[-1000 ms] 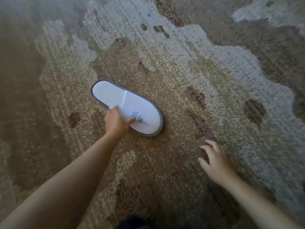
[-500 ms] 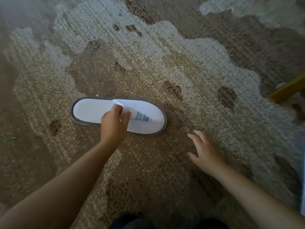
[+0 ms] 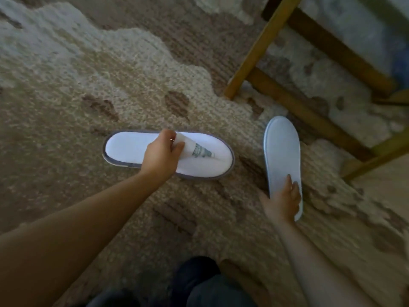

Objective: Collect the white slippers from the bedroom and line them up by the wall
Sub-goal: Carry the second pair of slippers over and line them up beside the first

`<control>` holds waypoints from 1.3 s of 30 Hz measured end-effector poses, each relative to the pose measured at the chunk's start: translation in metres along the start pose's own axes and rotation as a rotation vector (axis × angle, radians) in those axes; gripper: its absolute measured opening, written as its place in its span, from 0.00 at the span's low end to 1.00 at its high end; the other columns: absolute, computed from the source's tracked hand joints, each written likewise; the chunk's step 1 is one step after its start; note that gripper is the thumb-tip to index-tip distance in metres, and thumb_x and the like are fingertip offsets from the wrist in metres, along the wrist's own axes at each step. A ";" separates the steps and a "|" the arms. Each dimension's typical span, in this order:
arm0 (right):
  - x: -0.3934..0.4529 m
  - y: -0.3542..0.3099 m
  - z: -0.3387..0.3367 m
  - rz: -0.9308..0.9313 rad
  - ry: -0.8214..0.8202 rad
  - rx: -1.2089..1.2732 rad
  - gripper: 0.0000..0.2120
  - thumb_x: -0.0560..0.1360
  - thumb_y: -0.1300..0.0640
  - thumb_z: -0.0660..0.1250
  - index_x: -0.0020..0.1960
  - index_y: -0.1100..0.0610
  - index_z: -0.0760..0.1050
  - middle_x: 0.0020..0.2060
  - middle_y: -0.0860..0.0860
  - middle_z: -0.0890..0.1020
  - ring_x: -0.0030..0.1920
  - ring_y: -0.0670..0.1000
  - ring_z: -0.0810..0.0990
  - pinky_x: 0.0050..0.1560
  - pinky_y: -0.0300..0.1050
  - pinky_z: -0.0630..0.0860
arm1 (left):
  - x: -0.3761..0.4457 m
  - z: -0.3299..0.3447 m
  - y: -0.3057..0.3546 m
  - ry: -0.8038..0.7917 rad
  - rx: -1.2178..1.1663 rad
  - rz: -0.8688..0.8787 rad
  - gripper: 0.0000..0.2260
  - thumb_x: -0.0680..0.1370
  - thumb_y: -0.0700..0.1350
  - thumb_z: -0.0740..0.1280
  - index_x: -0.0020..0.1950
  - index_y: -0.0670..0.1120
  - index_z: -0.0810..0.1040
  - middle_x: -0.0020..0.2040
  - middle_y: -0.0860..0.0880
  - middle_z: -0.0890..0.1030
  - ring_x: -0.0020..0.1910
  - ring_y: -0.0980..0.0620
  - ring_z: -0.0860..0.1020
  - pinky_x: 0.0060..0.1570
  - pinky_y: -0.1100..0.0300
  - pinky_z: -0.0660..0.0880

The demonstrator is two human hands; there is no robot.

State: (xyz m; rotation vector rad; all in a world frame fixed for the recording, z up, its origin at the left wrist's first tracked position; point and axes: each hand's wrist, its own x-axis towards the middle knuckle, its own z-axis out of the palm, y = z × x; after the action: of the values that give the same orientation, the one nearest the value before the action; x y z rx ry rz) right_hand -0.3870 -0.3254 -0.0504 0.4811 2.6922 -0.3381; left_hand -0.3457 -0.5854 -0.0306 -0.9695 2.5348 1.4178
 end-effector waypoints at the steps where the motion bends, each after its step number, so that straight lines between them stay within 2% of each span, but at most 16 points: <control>1: 0.004 0.006 0.001 0.024 -0.013 0.002 0.42 0.68 0.51 0.69 0.72 0.56 0.47 0.74 0.61 0.52 0.73 0.62 0.52 0.70 0.59 0.53 | 0.000 0.006 0.004 -0.017 0.014 0.008 0.13 0.76 0.46 0.59 0.57 0.41 0.69 0.40 0.49 0.72 0.38 0.50 0.69 0.36 0.59 0.61; 5: 0.018 0.022 0.007 0.051 -0.034 -0.022 0.43 0.67 0.53 0.71 0.72 0.56 0.47 0.73 0.61 0.54 0.72 0.62 0.53 0.68 0.61 0.58 | -0.001 0.013 0.013 -0.049 0.063 0.033 0.10 0.76 0.45 0.60 0.55 0.42 0.69 0.39 0.50 0.71 0.38 0.49 0.69 0.38 0.56 0.63; 7: 0.024 0.027 0.006 0.010 -0.006 -0.046 0.40 0.67 0.58 0.70 0.71 0.58 0.50 0.70 0.64 0.60 0.69 0.64 0.59 0.65 0.60 0.63 | -0.001 0.011 0.012 -0.050 0.091 0.051 0.04 0.76 0.44 0.60 0.48 0.45 0.67 0.35 0.52 0.70 0.34 0.51 0.68 0.33 0.55 0.61; 10: 0.024 0.031 0.000 -0.063 0.058 -0.029 0.30 0.68 0.63 0.67 0.67 0.62 0.59 0.64 0.66 0.67 0.62 0.67 0.67 0.58 0.60 0.69 | -0.003 0.012 0.009 -0.047 0.099 0.049 0.05 0.76 0.44 0.59 0.43 0.45 0.64 0.31 0.53 0.67 0.31 0.56 0.66 0.27 0.60 0.60; 13: 0.011 0.030 -0.008 -0.131 0.164 0.061 0.21 0.71 0.64 0.63 0.62 0.64 0.65 0.59 0.67 0.72 0.57 0.68 0.72 0.53 0.59 0.70 | -0.007 0.012 0.013 -0.030 0.058 0.007 0.05 0.76 0.44 0.60 0.45 0.44 0.65 0.33 0.53 0.68 0.32 0.53 0.67 0.27 0.66 0.62; 16: -0.009 0.022 -0.029 -0.149 0.215 0.156 0.15 0.73 0.62 0.61 0.59 0.64 0.68 0.55 0.67 0.76 0.54 0.66 0.75 0.48 0.55 0.71 | -0.018 0.004 0.032 -0.003 -0.010 -0.044 0.09 0.76 0.45 0.60 0.52 0.41 0.69 0.42 0.49 0.72 0.40 0.50 0.69 0.35 0.64 0.61; 17: -0.018 0.017 -0.041 -0.143 0.214 0.208 0.13 0.73 0.61 0.60 0.57 0.64 0.69 0.54 0.66 0.77 0.52 0.65 0.75 0.46 0.53 0.71 | -0.025 -0.003 0.042 0.009 -0.039 -0.052 0.09 0.76 0.45 0.61 0.52 0.42 0.70 0.42 0.50 0.72 0.40 0.51 0.69 0.33 0.64 0.61; 19: -0.038 0.003 -0.072 -0.126 0.186 0.314 0.10 0.74 0.60 0.59 0.54 0.63 0.70 0.51 0.64 0.79 0.49 0.64 0.76 0.42 0.49 0.69 | -0.045 -0.023 0.067 0.018 -0.075 -0.051 0.05 0.75 0.45 0.61 0.48 0.45 0.68 0.36 0.53 0.71 0.35 0.55 0.69 0.27 0.67 0.63; 21: -0.064 -0.011 -0.111 -0.164 0.150 0.373 0.07 0.73 0.61 0.60 0.50 0.62 0.72 0.46 0.61 0.80 0.45 0.61 0.76 0.37 0.43 0.62 | -0.071 -0.051 0.099 0.016 -0.071 -0.044 0.04 0.75 0.45 0.61 0.45 0.47 0.67 0.34 0.56 0.70 0.33 0.59 0.68 0.26 0.71 0.64; 23: -0.099 -0.025 -0.154 -0.194 0.120 0.439 0.04 0.73 0.62 0.61 0.46 0.60 0.71 0.41 0.57 0.78 0.40 0.56 0.74 0.33 0.38 0.59 | -0.099 -0.085 0.135 0.016 -0.068 -0.042 0.03 0.75 0.45 0.61 0.45 0.46 0.68 0.34 0.56 0.70 0.33 0.59 0.68 0.27 0.71 0.63; 24: -0.118 -0.032 -0.179 -0.192 0.106 0.477 0.02 0.73 0.61 0.61 0.45 0.57 0.70 0.40 0.54 0.76 0.39 0.53 0.72 0.33 0.37 0.59 | -0.113 -0.103 0.154 0.023 -0.063 -0.044 0.03 0.75 0.45 0.61 0.45 0.46 0.68 0.33 0.56 0.69 0.33 0.59 0.67 0.26 0.71 0.63; 28: -0.193 -0.051 -0.283 -0.211 0.057 0.579 0.05 0.72 0.61 0.62 0.43 0.53 0.67 0.38 0.49 0.74 0.37 0.48 0.72 0.28 0.36 0.61 | -0.173 -0.179 0.240 0.050 -0.031 -0.047 0.03 0.76 0.45 0.60 0.44 0.47 0.67 0.33 0.55 0.69 0.32 0.59 0.67 0.27 0.65 0.62; 31: -0.247 -0.051 -0.356 -0.206 0.093 0.628 0.04 0.71 0.61 0.63 0.44 0.54 0.69 0.33 0.43 0.72 0.33 0.42 0.71 0.29 0.29 0.66 | -0.216 -0.228 0.301 0.039 -0.049 -0.012 0.02 0.76 0.44 0.60 0.46 0.47 0.67 0.35 0.56 0.70 0.34 0.59 0.68 0.26 0.73 0.66; 33: -0.282 -0.046 -0.398 -0.173 0.119 0.662 0.04 0.71 0.60 0.63 0.44 0.54 0.69 0.33 0.40 0.71 0.33 0.39 0.70 0.29 0.24 0.66 | -0.245 -0.252 0.336 0.013 -0.074 0.017 0.03 0.76 0.44 0.60 0.48 0.47 0.68 0.36 0.56 0.71 0.35 0.60 0.69 0.27 0.72 0.65; 36: -0.329 -0.027 -0.453 -0.104 0.186 0.737 0.04 0.72 0.60 0.63 0.45 0.55 0.70 0.33 0.40 0.71 0.34 0.39 0.71 0.29 0.24 0.66 | -0.291 -0.273 0.381 -0.025 -0.091 0.082 0.05 0.76 0.44 0.60 0.51 0.46 0.70 0.38 0.56 0.71 0.36 0.61 0.69 0.30 0.68 0.64; 39: -0.370 0.003 -0.503 -0.023 0.315 0.812 0.05 0.72 0.61 0.62 0.48 0.59 0.71 0.33 0.43 0.72 0.34 0.41 0.71 0.30 0.26 0.66 | -0.335 -0.280 0.427 -0.090 -0.102 0.178 0.03 0.76 0.44 0.60 0.49 0.47 0.69 0.37 0.57 0.71 0.35 0.61 0.69 0.27 0.77 0.66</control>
State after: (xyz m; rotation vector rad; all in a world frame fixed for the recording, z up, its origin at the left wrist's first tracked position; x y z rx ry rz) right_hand -0.2294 -0.2781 0.5516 0.7690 2.7523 -1.4915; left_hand -0.2548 -0.4851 0.5649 -0.6899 2.5596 1.6120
